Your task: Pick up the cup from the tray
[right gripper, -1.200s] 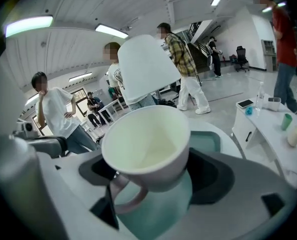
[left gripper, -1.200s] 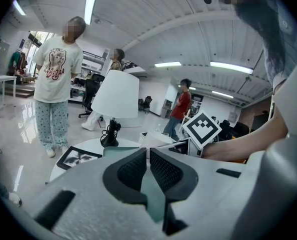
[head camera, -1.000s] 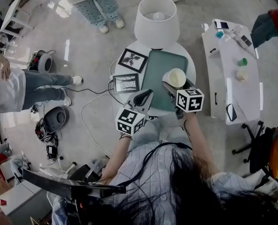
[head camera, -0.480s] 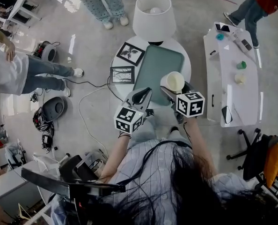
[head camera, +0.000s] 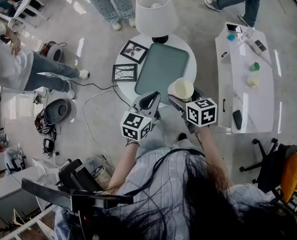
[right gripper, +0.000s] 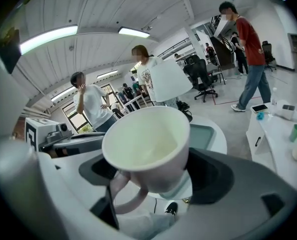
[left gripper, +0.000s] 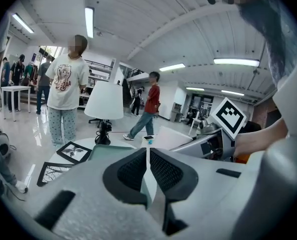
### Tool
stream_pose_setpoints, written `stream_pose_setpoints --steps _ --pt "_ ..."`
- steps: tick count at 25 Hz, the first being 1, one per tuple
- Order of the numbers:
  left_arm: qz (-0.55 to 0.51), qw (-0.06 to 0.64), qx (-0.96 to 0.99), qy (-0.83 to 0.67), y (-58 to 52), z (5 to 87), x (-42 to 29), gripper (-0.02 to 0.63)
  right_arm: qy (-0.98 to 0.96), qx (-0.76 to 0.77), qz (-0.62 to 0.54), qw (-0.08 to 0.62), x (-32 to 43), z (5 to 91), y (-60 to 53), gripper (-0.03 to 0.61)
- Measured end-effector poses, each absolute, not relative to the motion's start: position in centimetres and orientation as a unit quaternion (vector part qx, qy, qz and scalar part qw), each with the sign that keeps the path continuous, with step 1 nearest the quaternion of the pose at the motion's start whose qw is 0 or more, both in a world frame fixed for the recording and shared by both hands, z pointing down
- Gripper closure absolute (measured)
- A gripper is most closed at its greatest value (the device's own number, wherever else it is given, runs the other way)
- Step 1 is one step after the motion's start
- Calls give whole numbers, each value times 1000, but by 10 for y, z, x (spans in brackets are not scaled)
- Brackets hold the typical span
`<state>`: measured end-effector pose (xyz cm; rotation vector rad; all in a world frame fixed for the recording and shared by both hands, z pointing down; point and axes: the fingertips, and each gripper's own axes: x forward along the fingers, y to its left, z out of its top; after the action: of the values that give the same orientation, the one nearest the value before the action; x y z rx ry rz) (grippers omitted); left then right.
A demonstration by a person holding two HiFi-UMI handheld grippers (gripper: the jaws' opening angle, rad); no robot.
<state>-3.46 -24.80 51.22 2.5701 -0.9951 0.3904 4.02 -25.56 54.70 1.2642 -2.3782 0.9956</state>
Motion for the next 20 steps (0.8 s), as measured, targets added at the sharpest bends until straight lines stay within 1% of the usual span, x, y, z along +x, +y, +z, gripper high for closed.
stream_pose_setpoints --steps 9,20 --pt "132 179 901 -372 -190 515 -5 598 -837 406 337 146 64 546 -195 166" --pt "133 184 887 -401 -117 522 11 598 -858 364 327 156 69 545 -126 166"
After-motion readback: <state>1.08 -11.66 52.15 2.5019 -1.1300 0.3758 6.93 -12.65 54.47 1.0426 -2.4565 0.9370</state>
